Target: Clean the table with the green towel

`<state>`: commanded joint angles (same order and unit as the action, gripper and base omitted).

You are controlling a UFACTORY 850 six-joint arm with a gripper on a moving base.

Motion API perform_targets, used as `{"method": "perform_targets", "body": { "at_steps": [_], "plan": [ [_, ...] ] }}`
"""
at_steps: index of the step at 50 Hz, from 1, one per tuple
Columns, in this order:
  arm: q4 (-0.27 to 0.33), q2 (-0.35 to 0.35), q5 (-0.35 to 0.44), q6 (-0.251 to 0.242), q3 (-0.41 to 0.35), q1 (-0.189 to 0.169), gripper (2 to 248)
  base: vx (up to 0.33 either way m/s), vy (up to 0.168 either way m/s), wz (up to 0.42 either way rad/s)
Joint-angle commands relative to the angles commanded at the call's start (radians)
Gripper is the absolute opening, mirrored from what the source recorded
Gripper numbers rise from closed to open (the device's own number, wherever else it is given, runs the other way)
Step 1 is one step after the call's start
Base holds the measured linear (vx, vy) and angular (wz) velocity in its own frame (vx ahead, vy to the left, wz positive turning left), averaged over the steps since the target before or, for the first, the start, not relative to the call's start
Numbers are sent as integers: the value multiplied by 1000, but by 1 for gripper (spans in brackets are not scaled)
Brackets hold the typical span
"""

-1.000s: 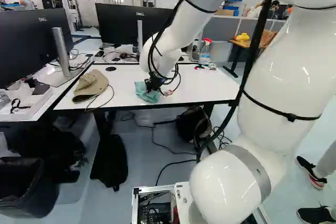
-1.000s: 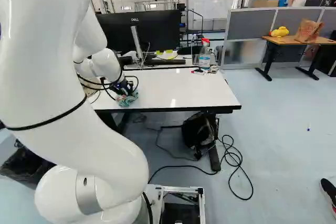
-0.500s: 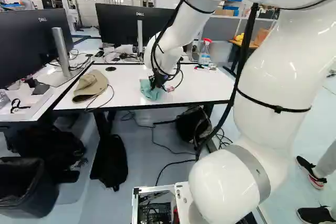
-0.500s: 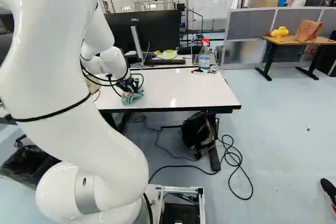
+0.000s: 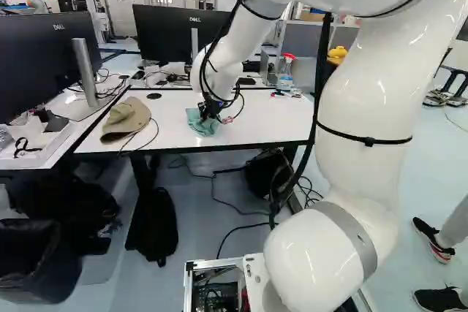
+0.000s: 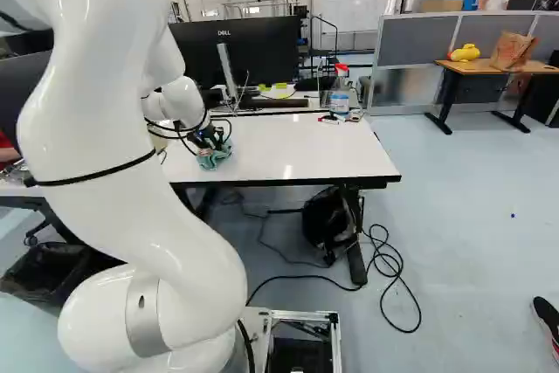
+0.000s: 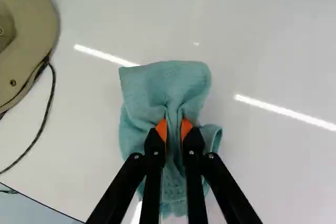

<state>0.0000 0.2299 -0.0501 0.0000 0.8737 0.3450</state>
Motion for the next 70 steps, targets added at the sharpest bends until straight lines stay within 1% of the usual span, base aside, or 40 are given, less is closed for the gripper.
{"method": "perform_targets", "body": {
  "at_steps": [23, 35, 41, 50, 57, 63, 70],
  "plan": [
    [0, -14, 0, 0, -17, 80, 50, 0, 0, 0],
    [0, -40, 0, 0, -46, 118, 50, 0, 0, 0],
    [0, -60, 0, 0, -70, 132, 50, 0, 0, 0],
    [0, -98, 0, 0, -113, 146, 50, 0, 0, 0],
    [0, -129, 0, 0, -147, 149, 50, 0, 0, 0],
    [0, -152, 0, 0, -172, 140, 50, 0, 0, 0],
    [0, -171, 0, 0, -192, 120, 50, 0, 0, 0]
  ]
}}
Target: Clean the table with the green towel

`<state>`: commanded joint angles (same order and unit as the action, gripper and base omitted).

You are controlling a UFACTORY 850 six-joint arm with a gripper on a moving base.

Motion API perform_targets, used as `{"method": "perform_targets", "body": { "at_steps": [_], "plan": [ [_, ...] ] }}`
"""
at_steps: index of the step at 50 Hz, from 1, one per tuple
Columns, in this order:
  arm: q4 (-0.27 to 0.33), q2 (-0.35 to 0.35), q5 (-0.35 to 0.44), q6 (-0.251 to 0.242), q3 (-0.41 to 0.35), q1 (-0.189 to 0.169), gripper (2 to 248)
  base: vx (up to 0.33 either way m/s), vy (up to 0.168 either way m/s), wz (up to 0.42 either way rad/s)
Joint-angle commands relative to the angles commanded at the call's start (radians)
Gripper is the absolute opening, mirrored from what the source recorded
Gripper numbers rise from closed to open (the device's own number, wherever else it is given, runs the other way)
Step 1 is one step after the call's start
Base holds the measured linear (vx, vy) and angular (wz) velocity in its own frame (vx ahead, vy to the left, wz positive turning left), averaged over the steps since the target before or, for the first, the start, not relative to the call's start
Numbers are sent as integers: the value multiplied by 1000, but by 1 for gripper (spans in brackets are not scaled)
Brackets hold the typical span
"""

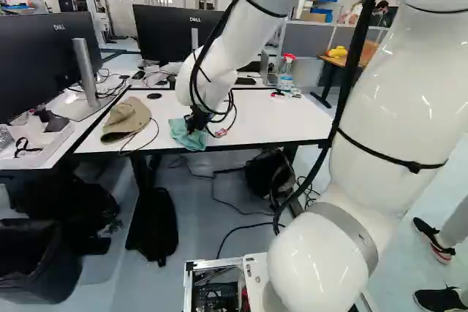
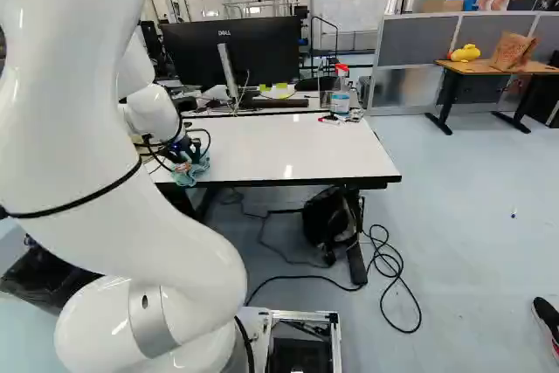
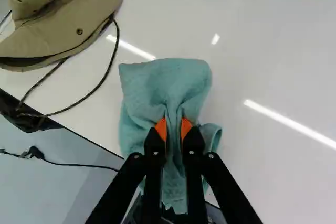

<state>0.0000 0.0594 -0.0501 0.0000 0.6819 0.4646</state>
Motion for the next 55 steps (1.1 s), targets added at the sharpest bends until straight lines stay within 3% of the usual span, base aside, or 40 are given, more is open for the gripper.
{"method": "perform_targets", "body": {
  "at_steps": [29, 45, 55],
  "plan": [
    [0, -31, 0, 0, -33, -110, 50, 0, 0, 0],
    [0, 0, 0, 0, 0, -172, 50, 0, 0, 0],
    [0, 40, 0, 0, 43, -191, 50, 0, 0, 0]
  ]
}}
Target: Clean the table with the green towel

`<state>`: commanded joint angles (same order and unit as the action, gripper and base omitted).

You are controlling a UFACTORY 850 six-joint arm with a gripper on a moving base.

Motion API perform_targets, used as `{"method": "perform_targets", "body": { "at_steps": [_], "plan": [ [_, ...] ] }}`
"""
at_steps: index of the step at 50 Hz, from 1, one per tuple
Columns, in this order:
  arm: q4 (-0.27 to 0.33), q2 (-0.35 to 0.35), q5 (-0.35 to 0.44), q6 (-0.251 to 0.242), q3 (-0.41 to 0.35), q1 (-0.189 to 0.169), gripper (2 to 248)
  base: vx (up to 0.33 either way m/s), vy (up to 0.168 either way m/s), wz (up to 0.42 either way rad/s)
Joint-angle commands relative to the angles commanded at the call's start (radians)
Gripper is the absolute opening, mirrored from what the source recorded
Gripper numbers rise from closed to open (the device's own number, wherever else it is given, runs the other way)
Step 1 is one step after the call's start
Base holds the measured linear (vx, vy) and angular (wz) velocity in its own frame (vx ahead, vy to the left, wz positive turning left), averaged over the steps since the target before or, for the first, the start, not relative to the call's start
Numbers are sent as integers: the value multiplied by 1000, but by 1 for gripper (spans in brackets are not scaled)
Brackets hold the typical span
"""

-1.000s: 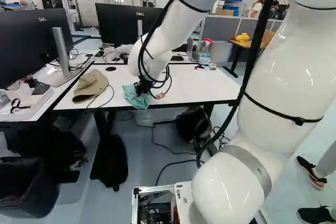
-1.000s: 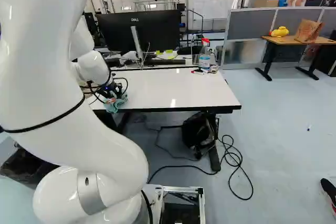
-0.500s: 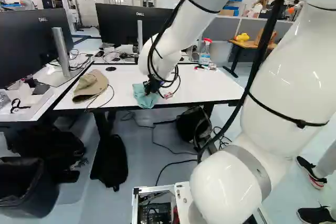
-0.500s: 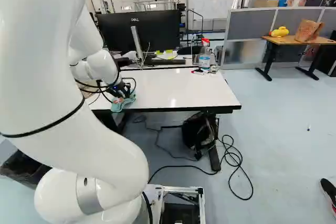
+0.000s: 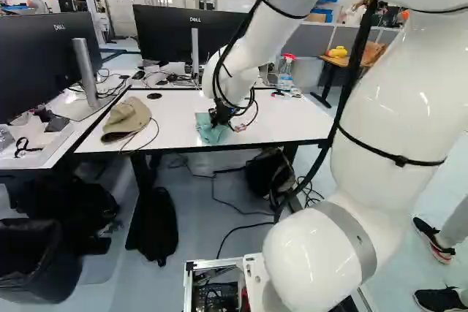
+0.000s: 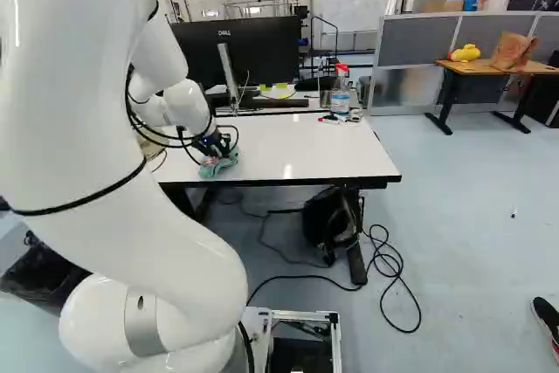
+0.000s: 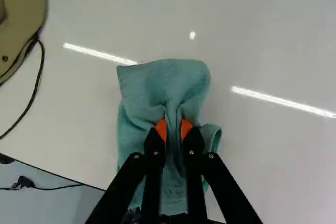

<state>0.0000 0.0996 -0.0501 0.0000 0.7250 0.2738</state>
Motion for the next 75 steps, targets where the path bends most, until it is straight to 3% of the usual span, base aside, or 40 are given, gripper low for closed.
{"method": "perform_targets", "body": {
  "at_steps": [15, 39, 56, 75],
  "plan": [
    [0, 65, 0, 0, 73, -2, 50, 0, 0, 0],
    [0, 102, 0, 0, 115, 71, 50, 0, 0, 0],
    [0, 70, 0, 0, 78, 123, 50, 0, 0, 0],
    [0, -13, 0, 0, -14, 145, 50, 0, 0, 0]
  ]
}}
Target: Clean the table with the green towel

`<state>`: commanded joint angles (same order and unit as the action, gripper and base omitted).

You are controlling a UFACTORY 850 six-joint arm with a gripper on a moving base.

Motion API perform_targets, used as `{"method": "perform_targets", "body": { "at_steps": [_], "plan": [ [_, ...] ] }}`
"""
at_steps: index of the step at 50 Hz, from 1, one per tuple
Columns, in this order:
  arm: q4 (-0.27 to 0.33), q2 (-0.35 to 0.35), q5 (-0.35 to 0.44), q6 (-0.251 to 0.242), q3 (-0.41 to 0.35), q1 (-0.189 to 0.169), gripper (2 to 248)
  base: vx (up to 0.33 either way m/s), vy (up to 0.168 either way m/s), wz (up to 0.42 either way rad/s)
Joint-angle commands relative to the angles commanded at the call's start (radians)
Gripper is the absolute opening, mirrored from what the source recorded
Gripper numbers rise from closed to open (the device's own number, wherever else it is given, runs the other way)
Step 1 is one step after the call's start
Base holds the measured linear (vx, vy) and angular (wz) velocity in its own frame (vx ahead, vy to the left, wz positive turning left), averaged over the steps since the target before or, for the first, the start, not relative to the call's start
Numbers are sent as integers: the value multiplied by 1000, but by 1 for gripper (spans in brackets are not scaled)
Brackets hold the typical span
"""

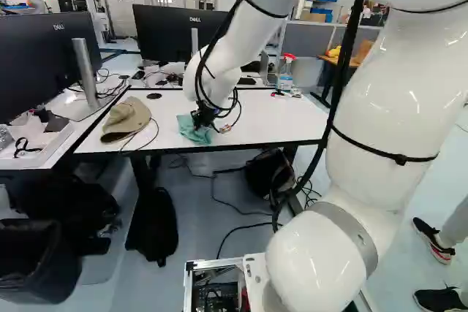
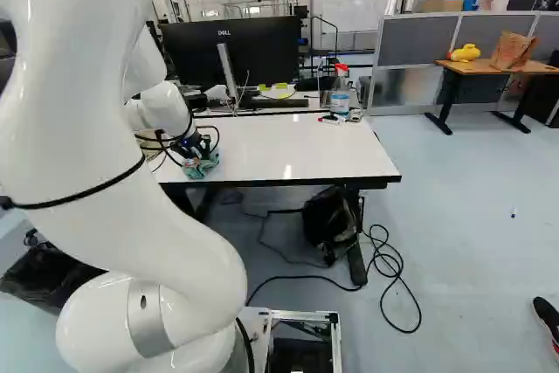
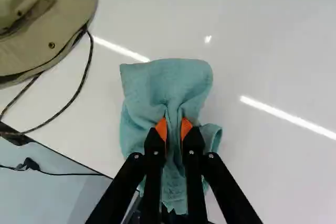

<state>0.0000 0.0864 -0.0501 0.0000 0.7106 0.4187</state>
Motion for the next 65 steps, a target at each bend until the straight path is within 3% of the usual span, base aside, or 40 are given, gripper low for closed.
{"method": "perform_targets", "body": {
  "at_steps": [18, 44, 65],
  "plan": [
    [0, -86, 0, 0, -91, -21, 50, 0, 0, 0],
    [0, -164, 0, 0, -111, -26, 50, 0, 0, 0],
    [0, -249, 0, 0, -134, -99, 50, 0, 0, 0]
  ]
}}
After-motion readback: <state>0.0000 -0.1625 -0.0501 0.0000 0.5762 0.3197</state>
